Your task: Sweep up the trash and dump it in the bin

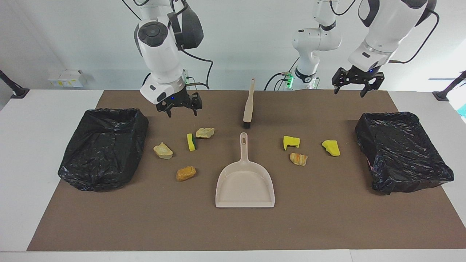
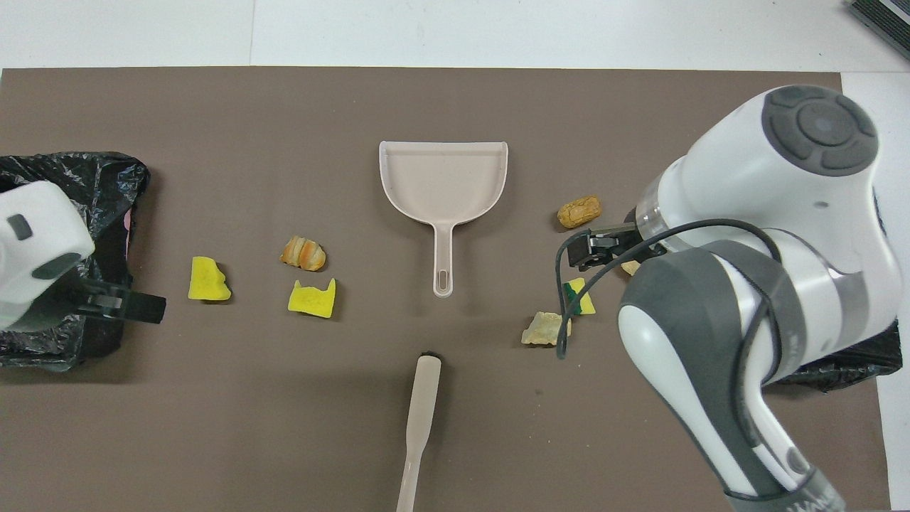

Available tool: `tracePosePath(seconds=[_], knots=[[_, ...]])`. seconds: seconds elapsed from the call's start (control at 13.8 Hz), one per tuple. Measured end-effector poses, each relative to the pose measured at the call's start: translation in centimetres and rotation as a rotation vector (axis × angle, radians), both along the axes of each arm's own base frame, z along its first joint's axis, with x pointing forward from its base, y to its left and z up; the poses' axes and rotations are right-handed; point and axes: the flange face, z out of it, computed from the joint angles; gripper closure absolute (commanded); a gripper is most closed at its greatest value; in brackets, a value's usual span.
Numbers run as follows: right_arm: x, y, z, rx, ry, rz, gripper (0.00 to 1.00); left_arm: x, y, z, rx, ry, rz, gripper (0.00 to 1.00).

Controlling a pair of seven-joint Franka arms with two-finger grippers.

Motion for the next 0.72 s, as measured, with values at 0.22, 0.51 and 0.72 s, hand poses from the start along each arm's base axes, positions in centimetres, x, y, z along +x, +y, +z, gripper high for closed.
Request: tracePosePath(seconds=[0.22, 0.51, 0.72], knots=[[0.9, 3.9, -2.1, 0.000, 0.001, 0.011, 0.00, -3.4, -4.2, -2.6, 0.009, 0.016, -0.052, 0.00], [2.9, 7.6, -5.2, 0.029, -0.059, 0.037, 0.00, -7.3, -9.5, -5.4, 0.021, 0.023, -0.091, 0.00], [3.1, 11.2, -8.0, 0.046, -0.088, 0.073, 0.00, -10.2, -12.4, -7.3, 0.025, 0.023, -0.120, 0.00]])
